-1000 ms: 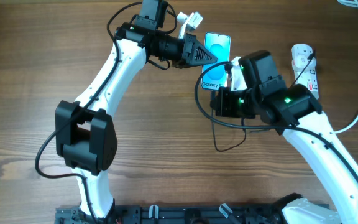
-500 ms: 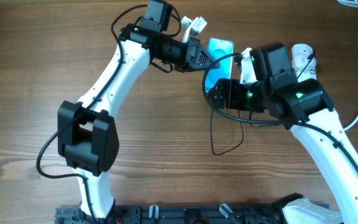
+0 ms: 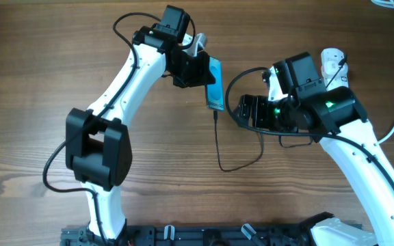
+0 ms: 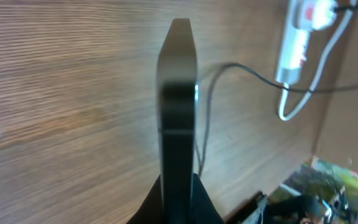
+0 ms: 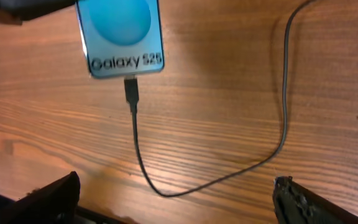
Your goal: Plug charger to phone and switch on socket
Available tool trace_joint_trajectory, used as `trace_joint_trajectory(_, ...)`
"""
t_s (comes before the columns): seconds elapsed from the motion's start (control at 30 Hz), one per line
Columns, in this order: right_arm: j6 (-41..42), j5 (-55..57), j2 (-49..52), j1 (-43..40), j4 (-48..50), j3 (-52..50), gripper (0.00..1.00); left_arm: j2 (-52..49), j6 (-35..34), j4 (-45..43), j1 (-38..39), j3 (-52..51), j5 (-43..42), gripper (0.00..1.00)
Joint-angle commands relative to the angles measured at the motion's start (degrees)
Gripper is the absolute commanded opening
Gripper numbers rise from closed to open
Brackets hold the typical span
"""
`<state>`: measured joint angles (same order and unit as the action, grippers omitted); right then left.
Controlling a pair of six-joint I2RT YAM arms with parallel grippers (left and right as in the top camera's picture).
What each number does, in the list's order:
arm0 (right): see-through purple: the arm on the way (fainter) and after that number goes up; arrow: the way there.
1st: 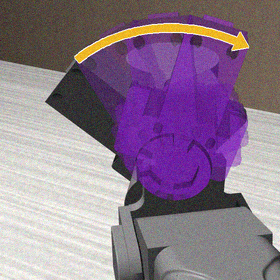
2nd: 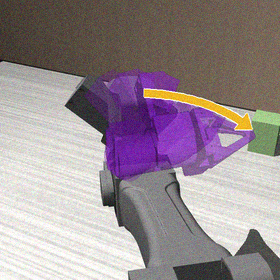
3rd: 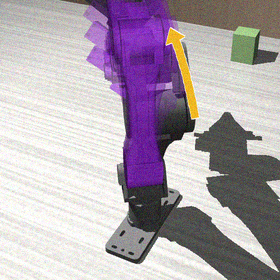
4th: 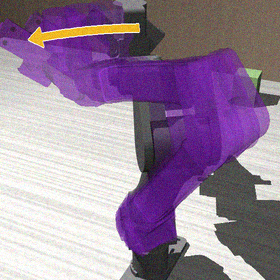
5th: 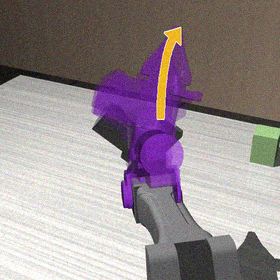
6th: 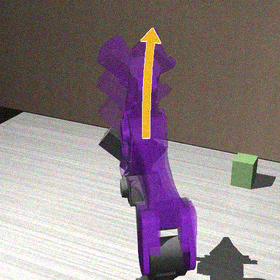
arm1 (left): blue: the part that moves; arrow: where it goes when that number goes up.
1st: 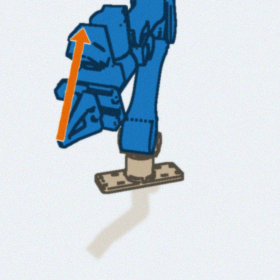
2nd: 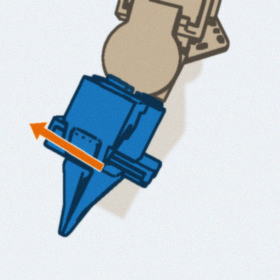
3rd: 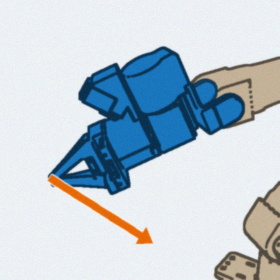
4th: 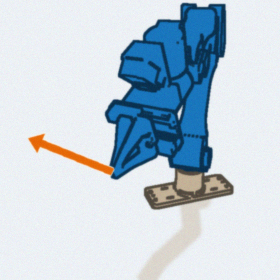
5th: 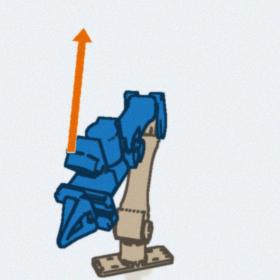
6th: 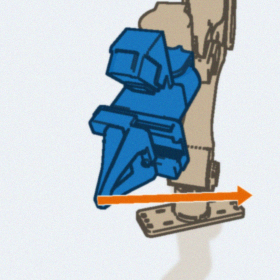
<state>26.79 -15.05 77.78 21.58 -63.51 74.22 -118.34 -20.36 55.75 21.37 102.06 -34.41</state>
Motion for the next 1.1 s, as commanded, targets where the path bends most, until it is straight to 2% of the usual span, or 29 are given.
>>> trace_joint_trajectory(0.0, 0.0, -1.1, 0.0, 0.1, -0.7, 1.0, 1.00, -2.5, -2.4, -0.4, -1.5, 0.2, 0.1, 0.04)
trace_joint_trajectory(0.1, 0.1, -1.1, 0.0, 0.1, -0.7, 1.0, 1.00, -4.3, 1.2, -0.3, -2.0, 0.2, -5.3, 0.04)
trace_joint_trajectory(0.67, 0.3, -1.6, 0.0, 0.1, -0.9, 0.9, 1.00, -12.6, 6.5, -0.4, -4.3, 0.2, -4.6, 0.04)
trace_joint_trajectory(1.07, 0.4, -1.6, 0.0, 0.1, -0.9, 0.9, 1.00, -12.8, 9.8, 0.7, -4.1, 0.2, -4.3, 0.04)
